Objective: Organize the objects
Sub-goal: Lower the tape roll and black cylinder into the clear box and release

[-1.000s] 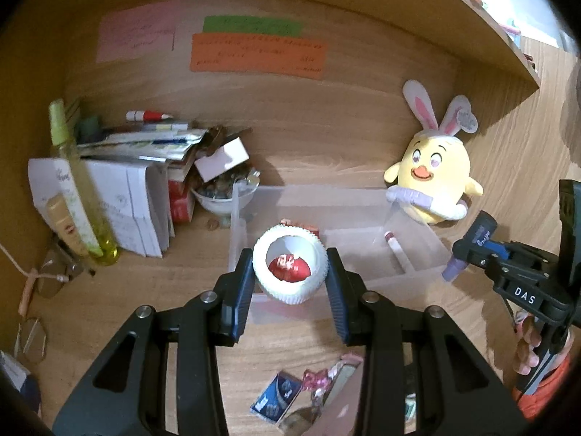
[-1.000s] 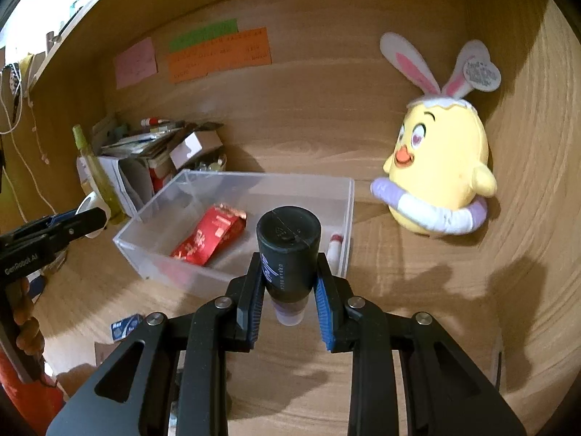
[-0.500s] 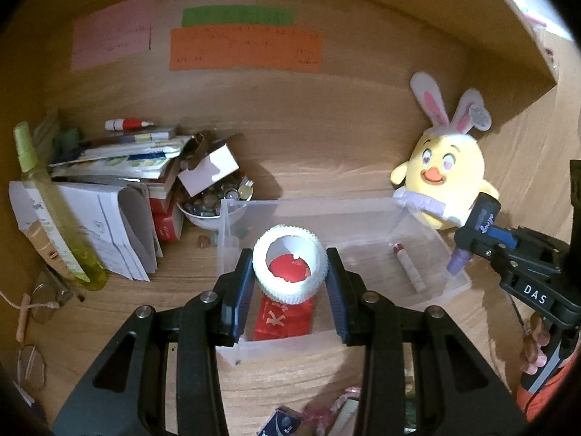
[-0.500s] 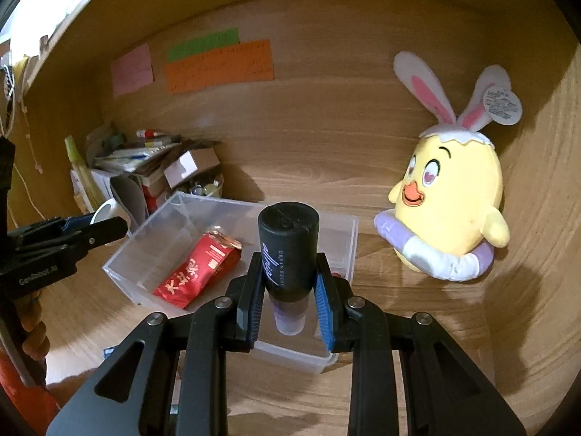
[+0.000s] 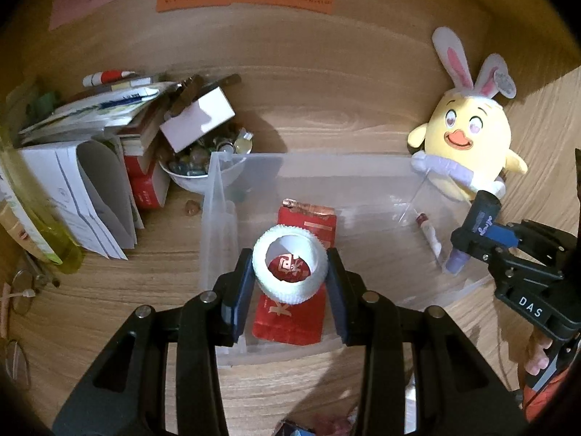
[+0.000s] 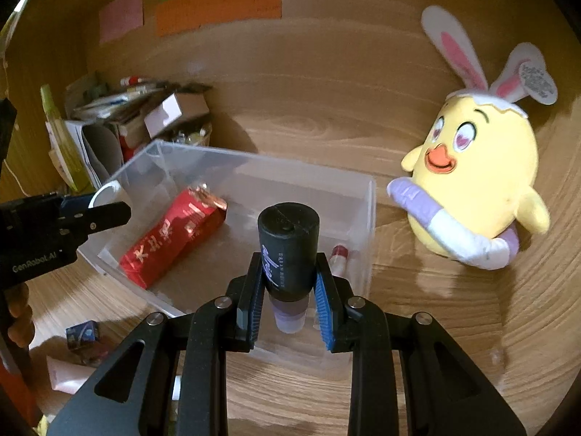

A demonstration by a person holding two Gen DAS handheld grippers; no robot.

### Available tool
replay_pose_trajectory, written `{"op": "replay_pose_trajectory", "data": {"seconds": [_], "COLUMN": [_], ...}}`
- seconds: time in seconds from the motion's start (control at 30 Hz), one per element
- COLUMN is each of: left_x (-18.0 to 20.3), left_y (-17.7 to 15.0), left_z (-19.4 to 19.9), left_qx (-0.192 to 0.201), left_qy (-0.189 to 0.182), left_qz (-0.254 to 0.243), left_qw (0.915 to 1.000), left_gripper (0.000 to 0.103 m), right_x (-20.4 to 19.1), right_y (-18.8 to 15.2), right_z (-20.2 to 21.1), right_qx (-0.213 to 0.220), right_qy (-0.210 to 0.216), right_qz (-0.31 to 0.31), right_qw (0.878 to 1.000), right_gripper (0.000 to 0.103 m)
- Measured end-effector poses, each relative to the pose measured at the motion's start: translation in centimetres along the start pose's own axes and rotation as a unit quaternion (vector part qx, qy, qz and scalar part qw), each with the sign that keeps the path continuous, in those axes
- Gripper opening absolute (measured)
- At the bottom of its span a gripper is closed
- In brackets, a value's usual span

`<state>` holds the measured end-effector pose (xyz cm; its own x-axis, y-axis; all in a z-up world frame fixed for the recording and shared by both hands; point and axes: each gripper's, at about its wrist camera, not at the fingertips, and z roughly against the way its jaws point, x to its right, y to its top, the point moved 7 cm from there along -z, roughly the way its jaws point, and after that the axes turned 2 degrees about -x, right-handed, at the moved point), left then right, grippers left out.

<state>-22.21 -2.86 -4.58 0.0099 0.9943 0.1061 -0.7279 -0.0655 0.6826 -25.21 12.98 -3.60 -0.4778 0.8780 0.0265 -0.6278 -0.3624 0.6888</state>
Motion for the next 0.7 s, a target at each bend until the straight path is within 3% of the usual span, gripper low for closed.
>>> {"op": "replay_pose_trajectory", "data": {"seconds": [0.33,0.57,0.7], "left_x": [0.2,1.0,1.1], "left_y": [-0.3,-0.4,-0.4], "left_z": [-1.0,-0.7,0.1], "left_qx": [-0.012,-0.011,-0.008], "left_qy": [0.002,0.007,0.001], "left_qz": [-0.008,-0.023,-0.018], "left_qw": [0.9999,0.9997,0.9998], "left_gripper": [0.040,0.058,0.069], "right_x": [-0.5,-0.8,-0.7], "right_y": [-0.3,-0.3,-0.2], "right_z": [-1.6,-1.0,-0.2], "right_qx": [-0.023,-0.021,-0.010], "right_qy": [0.021,0.023,0.024], "right_qz": [-0.003,0.002,-0.001], "right_qw": [1.000,1.000,1.000], "right_gripper": [0.023,0.025,0.040]}}
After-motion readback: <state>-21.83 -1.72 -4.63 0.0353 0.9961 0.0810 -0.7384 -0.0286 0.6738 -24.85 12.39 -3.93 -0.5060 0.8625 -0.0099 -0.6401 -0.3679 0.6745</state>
